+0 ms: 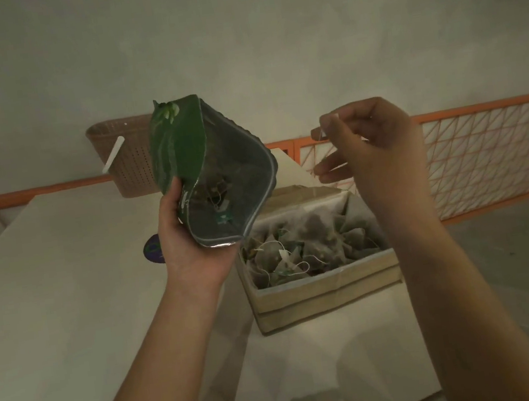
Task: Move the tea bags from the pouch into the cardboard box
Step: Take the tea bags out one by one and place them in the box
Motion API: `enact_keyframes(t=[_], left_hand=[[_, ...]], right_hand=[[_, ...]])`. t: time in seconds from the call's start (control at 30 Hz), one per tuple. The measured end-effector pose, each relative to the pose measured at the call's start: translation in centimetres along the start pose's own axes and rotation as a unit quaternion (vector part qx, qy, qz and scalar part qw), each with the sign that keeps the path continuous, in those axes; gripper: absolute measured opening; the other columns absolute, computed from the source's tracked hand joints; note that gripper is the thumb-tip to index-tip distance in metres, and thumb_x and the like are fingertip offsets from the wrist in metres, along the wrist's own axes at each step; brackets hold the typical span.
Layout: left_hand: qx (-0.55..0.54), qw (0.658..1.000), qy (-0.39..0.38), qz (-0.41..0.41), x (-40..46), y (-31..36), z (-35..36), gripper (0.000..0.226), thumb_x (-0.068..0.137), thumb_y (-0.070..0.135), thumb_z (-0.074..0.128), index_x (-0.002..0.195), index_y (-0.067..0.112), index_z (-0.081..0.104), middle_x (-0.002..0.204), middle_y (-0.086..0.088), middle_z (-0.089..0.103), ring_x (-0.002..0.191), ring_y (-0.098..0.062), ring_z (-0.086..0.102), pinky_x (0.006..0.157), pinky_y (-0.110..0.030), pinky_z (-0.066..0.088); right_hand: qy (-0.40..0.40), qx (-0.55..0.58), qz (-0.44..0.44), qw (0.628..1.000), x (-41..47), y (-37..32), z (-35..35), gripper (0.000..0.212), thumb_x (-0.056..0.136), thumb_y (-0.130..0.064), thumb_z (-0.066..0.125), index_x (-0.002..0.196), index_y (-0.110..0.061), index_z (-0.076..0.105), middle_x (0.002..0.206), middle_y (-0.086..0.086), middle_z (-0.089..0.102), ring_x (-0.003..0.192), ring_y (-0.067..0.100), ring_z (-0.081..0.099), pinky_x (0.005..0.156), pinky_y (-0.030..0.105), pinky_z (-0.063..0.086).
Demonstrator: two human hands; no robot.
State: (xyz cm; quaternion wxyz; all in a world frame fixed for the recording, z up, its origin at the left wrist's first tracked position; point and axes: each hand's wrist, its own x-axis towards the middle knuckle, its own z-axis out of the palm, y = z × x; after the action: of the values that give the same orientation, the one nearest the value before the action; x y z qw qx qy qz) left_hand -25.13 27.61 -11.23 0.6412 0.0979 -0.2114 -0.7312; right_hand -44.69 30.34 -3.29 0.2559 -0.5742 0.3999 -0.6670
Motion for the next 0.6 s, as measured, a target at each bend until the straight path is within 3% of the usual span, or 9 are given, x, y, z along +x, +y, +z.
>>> enact_keyframes(t=[0.13, 0.27, 0.4, 0.5, 0.6], left_hand=[[0.003, 1.0, -0.003, -0.013, 0.4, -0.8, -0.2, 0.06, 0.1, 0.05, 0.049, 0.154, 0.023, 0.042, 0.158, -0.011, 0.043, 0.144, -0.033, 0.042, 0.12, -0.046, 0.033], [-0.005, 1.0, -0.004, -0.006, 0.7, -1.8, 0.4, 0.054, 0.1, 0.047, 0.05, 0.148, 0.023, 0.051, 0.15, -0.009, 0.053, 0.139, -0.032, 0.05, 0.116, -0.046, 0.038], [0.0, 1.0, 0.0, -0.007, 0.9, -2.3, 0.8, 0.058, 0.096, 0.048, 0.055, 0.149, 0.023, 0.05, 0.151, -0.01, 0.052, 0.139, -0.033, 0.049, 0.116, -0.047, 0.038], [0.007, 1.0, -0.001, -0.008, 0.9, -2.4, 1.0, 0.059, 0.096, 0.048, 0.055, 0.149, 0.024, 0.05, 0.152, -0.01, 0.051, 0.14, -0.033, 0.048, 0.117, -0.047, 0.037], [0.003, 1.0, -0.007, -0.006, 0.7, -2.5, 1.3, 0.056, 0.096, 0.049, 0.053, 0.146, 0.023, 0.054, 0.147, -0.01, 0.056, 0.137, -0.033, 0.052, 0.112, -0.047, 0.043]], right_hand=[[-0.015, -0.034, 0.031, 0.999, -0.1, 1.6, -1.8, 0.013, 0.094, -0.016, 0.064, 0.098, -0.004, 0.062, 0.089, 0.007, 0.073, 0.054, 0.026, 0.069, 0.048, 0.029, 0.055], [-0.003, -0.047, 0.072, 0.996, -0.6, 3.8, -3.6, 0.013, 0.095, -0.015, 0.063, 0.1, -0.003, 0.061, 0.089, 0.008, 0.073, 0.06, 0.026, 0.069, 0.055, 0.034, 0.059], [-0.01, -0.143, 0.079, 0.986, -1.3, 6.8, -4.9, 0.01, 0.093, -0.019, 0.064, 0.098, -0.011, 0.064, 0.088, 0.002, 0.071, 0.073, 0.017, 0.069, 0.064, 0.025, 0.057], [-0.076, -0.254, 0.085, 0.961, -1.9, 8.8, -5.2, 0.014, 0.093, -0.026, 0.064, 0.105, -0.021, 0.067, 0.097, -0.009, 0.068, 0.084, 0.003, 0.064, 0.065, 0.012, 0.049], [-0.156, -0.3, 0.05, 0.94, -2.8, 9.7, -4.6, 0.025, 0.093, -0.032, 0.063, 0.116, -0.025, 0.068, 0.108, -0.009, 0.068, 0.096, 0.005, 0.064, 0.08, 0.022, 0.053]])
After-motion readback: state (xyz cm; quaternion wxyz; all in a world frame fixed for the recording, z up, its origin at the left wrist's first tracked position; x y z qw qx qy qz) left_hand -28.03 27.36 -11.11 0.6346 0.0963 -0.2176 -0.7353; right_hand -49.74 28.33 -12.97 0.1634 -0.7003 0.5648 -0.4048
